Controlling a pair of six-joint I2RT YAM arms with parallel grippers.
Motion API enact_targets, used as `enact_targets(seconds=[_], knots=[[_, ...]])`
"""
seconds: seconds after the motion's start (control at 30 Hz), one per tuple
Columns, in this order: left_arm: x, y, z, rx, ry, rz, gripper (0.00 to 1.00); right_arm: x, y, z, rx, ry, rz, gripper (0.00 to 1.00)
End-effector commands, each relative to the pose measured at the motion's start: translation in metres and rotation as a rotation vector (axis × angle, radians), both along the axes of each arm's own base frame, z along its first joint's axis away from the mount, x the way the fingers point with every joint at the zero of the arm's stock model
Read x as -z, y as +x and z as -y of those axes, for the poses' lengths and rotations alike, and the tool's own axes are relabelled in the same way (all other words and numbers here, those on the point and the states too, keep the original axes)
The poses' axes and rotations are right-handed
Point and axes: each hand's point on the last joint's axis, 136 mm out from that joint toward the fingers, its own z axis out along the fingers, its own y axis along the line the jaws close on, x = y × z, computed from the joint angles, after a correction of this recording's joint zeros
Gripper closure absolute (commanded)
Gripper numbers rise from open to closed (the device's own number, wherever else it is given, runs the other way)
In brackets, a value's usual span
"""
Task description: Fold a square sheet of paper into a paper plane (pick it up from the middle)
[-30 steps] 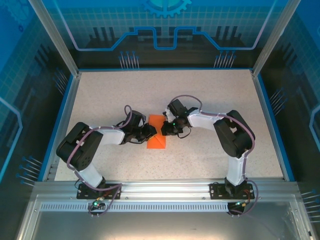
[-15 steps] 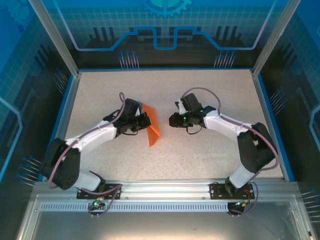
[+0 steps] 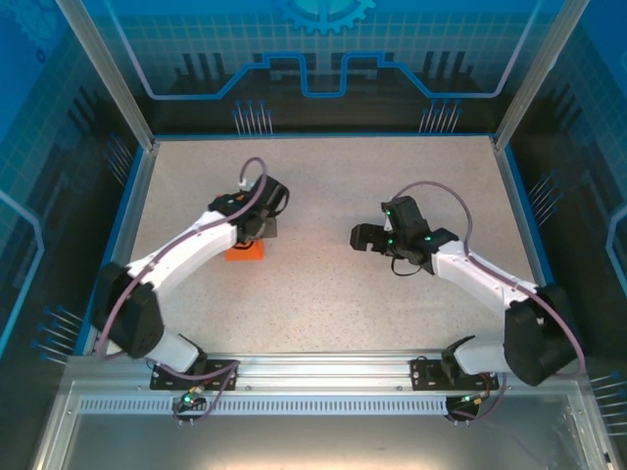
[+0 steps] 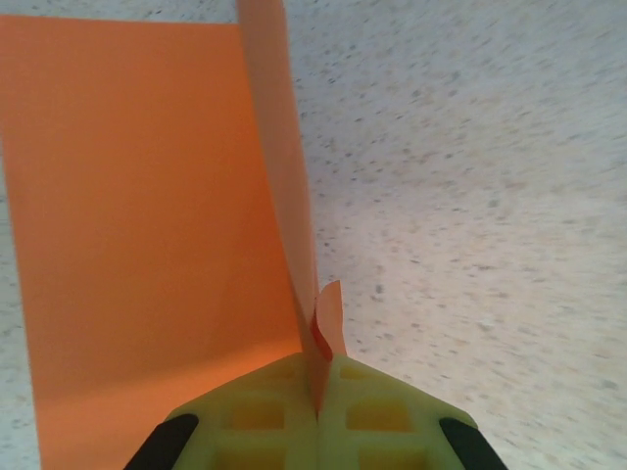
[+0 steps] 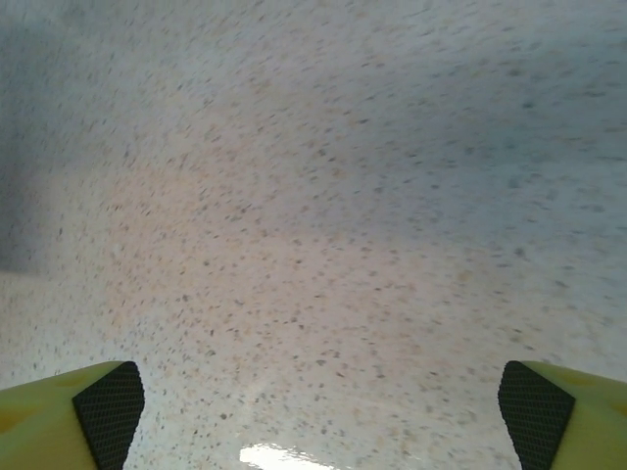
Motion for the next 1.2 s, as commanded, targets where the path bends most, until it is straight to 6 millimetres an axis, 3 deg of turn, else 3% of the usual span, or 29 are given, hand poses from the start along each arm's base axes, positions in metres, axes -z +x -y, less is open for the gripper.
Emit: enact_targets(seconds=[0.0,0.1,0.23,0.5,0.77,0.93,1.07,1.17], knots=[[0.007,0.006,-0.007,0.006,0.242,-0.030,0.94,-0.011,0.003,0.023,0.089,-0.016,0.054,0.01],[0.027,0.015,0.013,0.043,0.310,-0.066,0.94,-0.016,-0.002,0.039,0.146,-0.029,0.074,0.01],[0.049,0.021,0.055,0.125,0.364,-0.092,0.93,-0.020,-0.009,0.059,0.217,-0.042,0.084,0.01],[0.094,0.014,0.132,0.225,0.340,-0.139,0.90,-0.017,-0.018,0.072,0.271,-0.045,0.073,0.01],[0.115,0.004,0.166,0.257,0.233,-0.188,0.81,-0.014,-0.021,0.078,0.300,-0.055,0.049,0.01],[0.098,0.000,0.183,0.296,0.118,-0.185,0.69,-0.012,-0.022,0.083,0.333,-0.062,0.030,0.01],[0.058,-0.009,0.206,0.367,-0.076,-0.151,0.62,-0.010,-0.021,0.082,0.335,-0.063,0.008,0.01],[0.027,-0.018,0.216,0.419,-0.224,-0.123,0.57,-0.009,-0.017,0.070,0.285,-0.032,-0.008,0.01]])
